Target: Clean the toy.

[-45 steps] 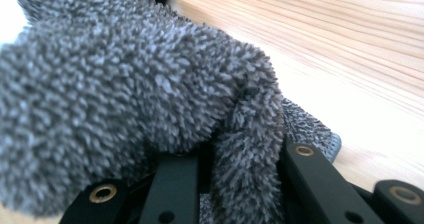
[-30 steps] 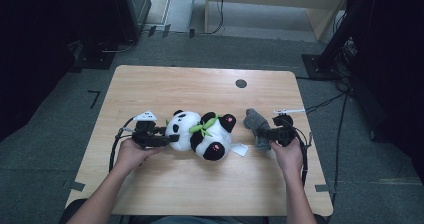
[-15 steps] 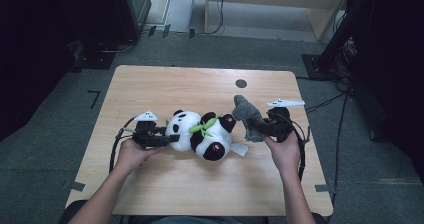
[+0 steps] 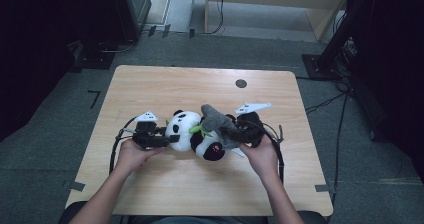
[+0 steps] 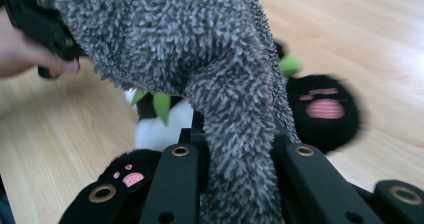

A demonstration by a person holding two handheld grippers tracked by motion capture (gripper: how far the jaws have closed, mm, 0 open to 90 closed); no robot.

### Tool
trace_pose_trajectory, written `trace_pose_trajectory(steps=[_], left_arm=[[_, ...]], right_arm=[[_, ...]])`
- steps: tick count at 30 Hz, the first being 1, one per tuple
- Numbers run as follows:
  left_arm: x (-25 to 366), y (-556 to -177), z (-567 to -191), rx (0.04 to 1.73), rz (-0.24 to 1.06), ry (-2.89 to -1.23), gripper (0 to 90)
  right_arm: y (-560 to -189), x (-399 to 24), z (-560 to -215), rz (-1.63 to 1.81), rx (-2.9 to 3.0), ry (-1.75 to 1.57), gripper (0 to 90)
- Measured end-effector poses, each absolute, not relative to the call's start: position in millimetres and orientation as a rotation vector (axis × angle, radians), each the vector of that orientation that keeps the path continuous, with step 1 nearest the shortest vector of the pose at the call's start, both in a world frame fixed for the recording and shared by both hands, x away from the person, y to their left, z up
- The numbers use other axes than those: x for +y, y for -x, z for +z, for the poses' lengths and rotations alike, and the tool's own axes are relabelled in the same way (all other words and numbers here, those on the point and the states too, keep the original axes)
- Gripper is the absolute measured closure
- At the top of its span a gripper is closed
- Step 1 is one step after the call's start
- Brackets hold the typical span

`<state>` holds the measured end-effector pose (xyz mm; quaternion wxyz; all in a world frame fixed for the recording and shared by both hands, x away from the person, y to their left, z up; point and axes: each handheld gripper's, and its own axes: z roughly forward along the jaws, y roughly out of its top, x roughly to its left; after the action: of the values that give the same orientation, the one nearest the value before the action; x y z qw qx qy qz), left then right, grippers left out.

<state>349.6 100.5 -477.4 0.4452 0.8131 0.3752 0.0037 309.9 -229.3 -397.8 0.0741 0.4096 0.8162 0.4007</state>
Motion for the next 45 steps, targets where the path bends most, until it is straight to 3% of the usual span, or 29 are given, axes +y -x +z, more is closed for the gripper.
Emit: trace_pose_trajectory(steps=[5, 33, 45], left_arm=[[101, -350, -477, 0.926, 0.008, -2.024, 43.0], [101, -358, -477, 0.953, -0.050, -2.000, 43.6], [100, -357, -473, 0.974, 0.006, -2.003, 45.6]], right_arm=[[-314, -220, -418, 1.188, 2.511, -1.231, 76.8], [-330, -276, -473, 1.062, 2.515, -1.506, 77.7], [-347, -299, -483, 0.949, 2.415, -1.624, 77.6]])
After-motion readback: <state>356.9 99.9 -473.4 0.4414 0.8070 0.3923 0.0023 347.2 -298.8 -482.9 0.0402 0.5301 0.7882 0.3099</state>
